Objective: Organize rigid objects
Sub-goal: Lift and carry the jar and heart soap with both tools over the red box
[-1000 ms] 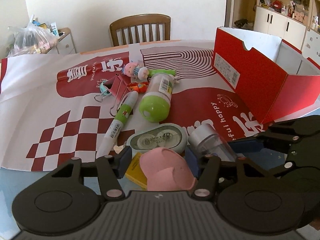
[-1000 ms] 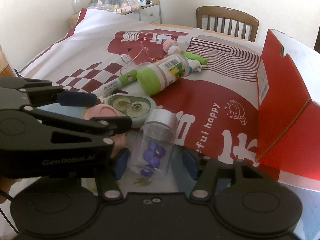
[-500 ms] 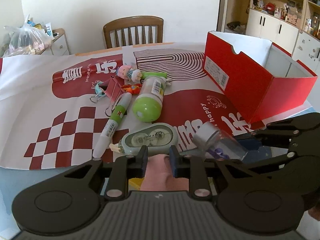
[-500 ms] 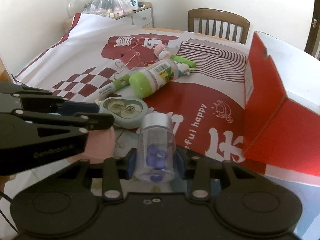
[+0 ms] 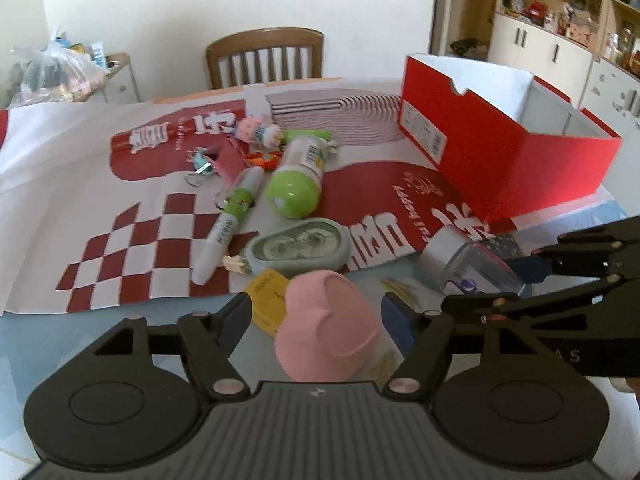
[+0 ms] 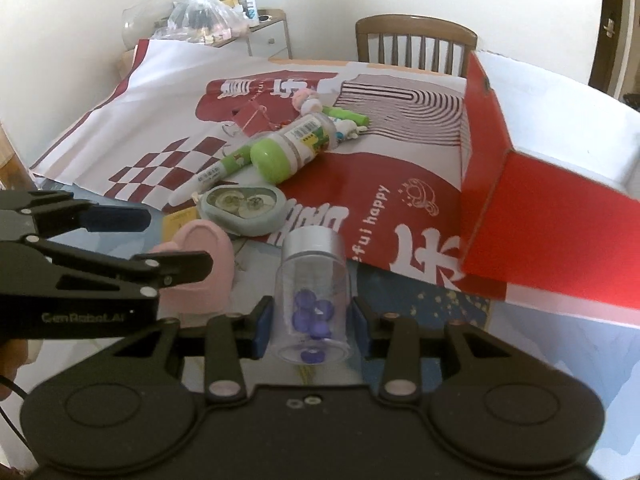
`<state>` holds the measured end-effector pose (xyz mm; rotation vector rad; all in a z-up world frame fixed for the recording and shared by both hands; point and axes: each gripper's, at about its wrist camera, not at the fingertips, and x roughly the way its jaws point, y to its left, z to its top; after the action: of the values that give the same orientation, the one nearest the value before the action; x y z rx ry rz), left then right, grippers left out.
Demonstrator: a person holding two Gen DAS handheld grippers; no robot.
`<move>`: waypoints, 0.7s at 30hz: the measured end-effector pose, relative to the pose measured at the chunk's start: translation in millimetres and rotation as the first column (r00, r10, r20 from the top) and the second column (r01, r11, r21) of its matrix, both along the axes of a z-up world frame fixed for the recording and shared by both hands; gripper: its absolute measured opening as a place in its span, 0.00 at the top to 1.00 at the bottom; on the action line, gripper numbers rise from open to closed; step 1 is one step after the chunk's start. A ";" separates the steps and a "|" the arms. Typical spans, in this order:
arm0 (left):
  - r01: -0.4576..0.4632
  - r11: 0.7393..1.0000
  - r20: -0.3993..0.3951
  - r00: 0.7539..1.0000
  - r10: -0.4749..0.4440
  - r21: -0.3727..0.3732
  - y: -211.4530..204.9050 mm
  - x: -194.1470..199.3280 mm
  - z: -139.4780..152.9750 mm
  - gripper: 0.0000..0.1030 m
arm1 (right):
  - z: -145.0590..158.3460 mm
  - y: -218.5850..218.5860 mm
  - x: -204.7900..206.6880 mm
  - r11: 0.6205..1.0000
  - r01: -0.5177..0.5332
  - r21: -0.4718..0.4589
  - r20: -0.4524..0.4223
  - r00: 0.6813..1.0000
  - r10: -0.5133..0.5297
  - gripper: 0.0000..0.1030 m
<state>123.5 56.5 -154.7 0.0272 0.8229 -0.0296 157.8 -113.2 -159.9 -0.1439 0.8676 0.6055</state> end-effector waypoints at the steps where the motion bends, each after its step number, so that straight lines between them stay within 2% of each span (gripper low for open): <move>1: 0.002 1.000 0.005 1.000 -0.002 0.010 -2.1 -0.6 -0.4 0.31 | -0.4 -1.2 -0.5 1.000 0.004 -0.001 -0.002 1.000 -0.004 0.62; 11: 0.070 0.993 0.016 0.997 -0.072 0.093 -20.4 -2.1 -12.7 0.31 | -5.1 -11.5 -0.3 0.999 0.031 -0.016 -0.014 0.999 -0.032 0.62; 21: 0.105 0.958 0.075 0.989 -0.129 0.268 -36.4 -9.3 -29.5 0.31 | -8.3 -20.0 -4.4 0.998 0.052 -0.027 -0.023 0.998 -0.053 0.62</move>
<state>114.2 20.1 -184.2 0.3270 0.7273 -0.0302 153.4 -133.1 -168.2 -0.1374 0.9002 0.5476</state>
